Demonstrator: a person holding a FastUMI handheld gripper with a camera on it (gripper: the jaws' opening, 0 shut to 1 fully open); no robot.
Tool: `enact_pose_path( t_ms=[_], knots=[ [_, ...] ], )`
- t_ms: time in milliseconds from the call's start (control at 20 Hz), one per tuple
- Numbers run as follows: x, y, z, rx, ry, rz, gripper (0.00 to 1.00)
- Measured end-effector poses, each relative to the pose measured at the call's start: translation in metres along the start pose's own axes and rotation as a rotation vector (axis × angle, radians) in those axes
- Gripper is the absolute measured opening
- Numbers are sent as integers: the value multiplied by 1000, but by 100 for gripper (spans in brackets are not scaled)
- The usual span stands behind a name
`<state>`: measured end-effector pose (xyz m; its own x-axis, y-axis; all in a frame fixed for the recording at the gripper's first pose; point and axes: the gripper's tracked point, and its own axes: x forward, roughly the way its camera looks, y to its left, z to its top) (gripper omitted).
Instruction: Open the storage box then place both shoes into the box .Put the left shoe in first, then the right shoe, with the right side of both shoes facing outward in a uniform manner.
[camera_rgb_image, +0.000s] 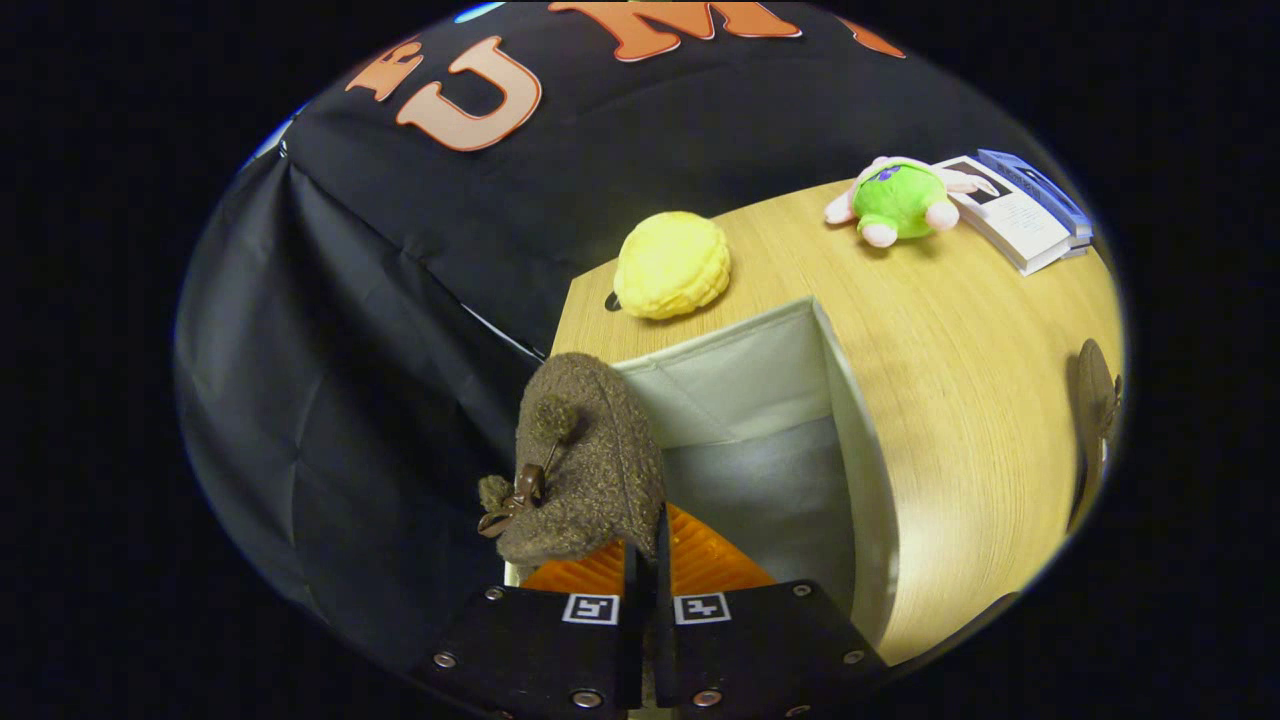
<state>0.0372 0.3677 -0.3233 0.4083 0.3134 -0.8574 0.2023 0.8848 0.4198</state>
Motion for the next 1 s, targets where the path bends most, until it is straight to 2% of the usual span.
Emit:
enact_pose_path(
  t_ms=[100,200,350,400,600,850,1000],
  knots=[
    [5,-2,-17,-7,48,-20,6],
    [8,1,-34,3,119,-4,10],
    [1,9,-32,-49,111,47,30],
    [-4,13,-30,-49,109,88,36],
    [-42,19,-13,-55,43,162,58],
    [-93,-7,11,-112,-66,173,81],
    [-120,-33,25,-129,-128,164,90]
  ],
)
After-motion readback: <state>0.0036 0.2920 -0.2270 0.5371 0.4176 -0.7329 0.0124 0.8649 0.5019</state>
